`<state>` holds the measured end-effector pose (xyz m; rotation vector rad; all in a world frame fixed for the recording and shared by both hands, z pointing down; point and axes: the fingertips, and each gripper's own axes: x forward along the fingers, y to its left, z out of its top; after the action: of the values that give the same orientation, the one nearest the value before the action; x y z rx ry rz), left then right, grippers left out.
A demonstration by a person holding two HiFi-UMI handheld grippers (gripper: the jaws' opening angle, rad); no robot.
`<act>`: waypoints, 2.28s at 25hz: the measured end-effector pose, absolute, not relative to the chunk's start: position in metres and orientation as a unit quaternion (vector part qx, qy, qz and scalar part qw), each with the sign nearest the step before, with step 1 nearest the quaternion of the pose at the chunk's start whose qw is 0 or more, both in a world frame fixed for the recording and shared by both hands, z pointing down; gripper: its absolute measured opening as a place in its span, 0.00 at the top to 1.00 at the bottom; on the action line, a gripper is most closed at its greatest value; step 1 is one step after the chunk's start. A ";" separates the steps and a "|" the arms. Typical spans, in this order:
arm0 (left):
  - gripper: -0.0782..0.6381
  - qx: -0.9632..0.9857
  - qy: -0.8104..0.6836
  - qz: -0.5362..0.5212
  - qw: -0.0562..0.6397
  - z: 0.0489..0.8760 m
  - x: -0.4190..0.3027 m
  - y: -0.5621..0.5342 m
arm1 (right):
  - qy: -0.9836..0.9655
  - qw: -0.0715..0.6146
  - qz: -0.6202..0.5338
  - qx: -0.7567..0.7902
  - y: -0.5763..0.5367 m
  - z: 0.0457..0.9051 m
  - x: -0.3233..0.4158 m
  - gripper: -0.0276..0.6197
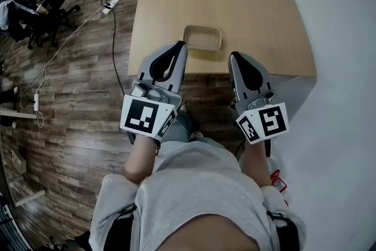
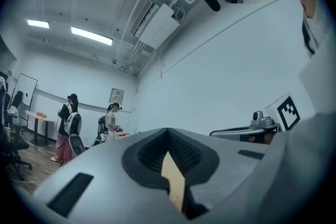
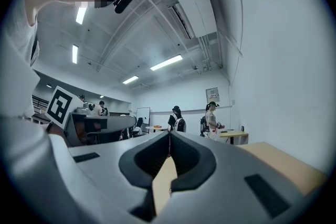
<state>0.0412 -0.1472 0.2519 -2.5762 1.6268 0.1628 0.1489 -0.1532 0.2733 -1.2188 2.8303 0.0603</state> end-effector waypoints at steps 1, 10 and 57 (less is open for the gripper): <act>0.88 -0.844 0.532 0.053 0.045 0.252 0.040 -0.154 | 0.917 0.029 0.018 -0.396 -0.160 0.273 0.148 0.94; 0.88 -0.848 0.526 0.048 0.038 0.257 0.023 -0.211 | 0.913 0.026 0.010 -0.406 -0.217 0.280 0.133 0.94; 0.88 -0.898 0.434 -0.001 -0.075 0.356 0.002 -0.417 | 0.839 -0.126 -0.150 -0.507 -0.394 0.445 0.119 0.94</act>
<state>0.0019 -0.4170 0.3559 -2.9631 1.4320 -0.0041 0.1193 -0.3935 0.4454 -1.7352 2.8714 -0.5140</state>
